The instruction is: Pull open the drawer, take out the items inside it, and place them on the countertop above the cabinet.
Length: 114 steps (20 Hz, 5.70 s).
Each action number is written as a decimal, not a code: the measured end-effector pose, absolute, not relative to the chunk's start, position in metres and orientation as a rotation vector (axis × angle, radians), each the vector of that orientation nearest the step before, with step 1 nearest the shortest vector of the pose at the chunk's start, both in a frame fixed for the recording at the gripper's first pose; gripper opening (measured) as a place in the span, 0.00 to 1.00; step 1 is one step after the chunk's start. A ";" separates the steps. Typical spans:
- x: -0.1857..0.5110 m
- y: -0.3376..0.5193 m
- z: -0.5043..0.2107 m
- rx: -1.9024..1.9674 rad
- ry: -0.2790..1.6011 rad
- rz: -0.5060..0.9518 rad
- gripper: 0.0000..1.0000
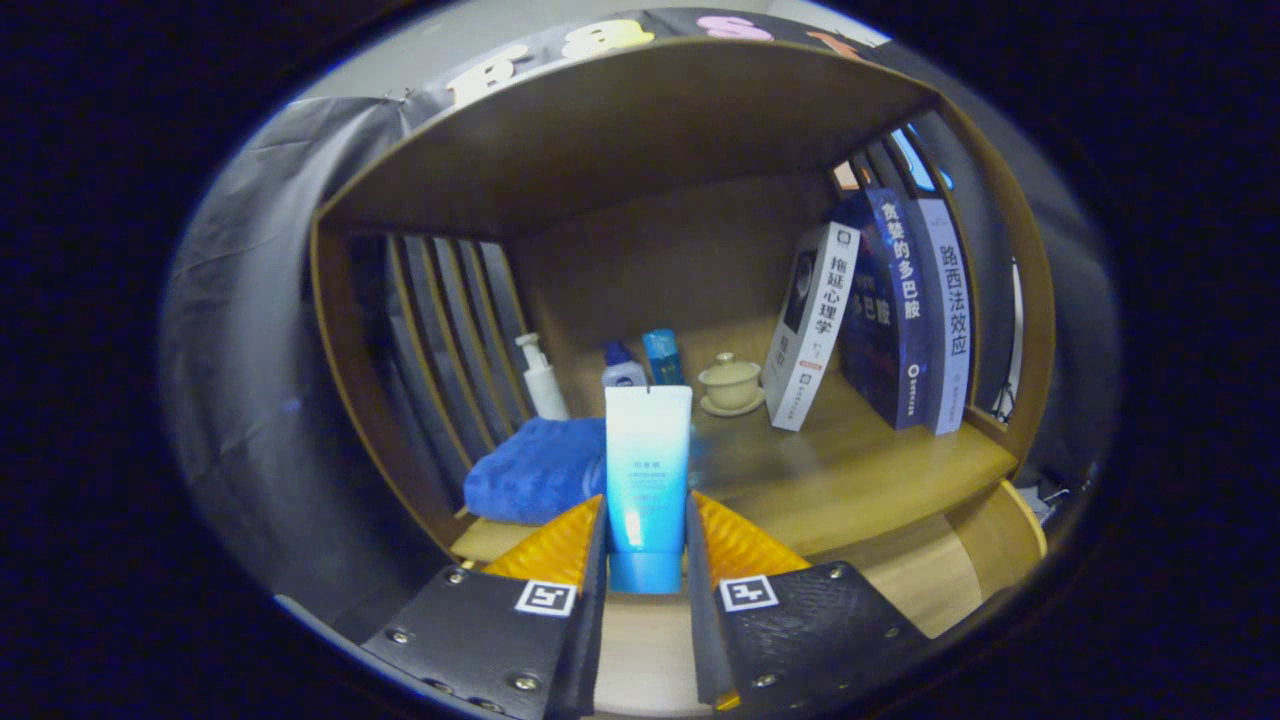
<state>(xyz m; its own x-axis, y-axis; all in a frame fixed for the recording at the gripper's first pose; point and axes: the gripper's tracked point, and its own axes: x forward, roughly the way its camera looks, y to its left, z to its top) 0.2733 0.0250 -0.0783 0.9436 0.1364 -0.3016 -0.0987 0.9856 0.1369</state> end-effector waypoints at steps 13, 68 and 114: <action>0.324 -0.009 -0.146 -0.004 0.424 -0.059 0.43; 0.075 -0.025 -0.206 -0.115 0.195 -0.040 0.99; 0.143 -0.009 -0.136 -0.037 0.123 -0.090 0.99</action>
<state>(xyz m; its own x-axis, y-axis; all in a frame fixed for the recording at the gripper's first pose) 0.1431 -0.0094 -0.1357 0.9885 -0.0920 -0.1204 0.0874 0.9953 -0.0429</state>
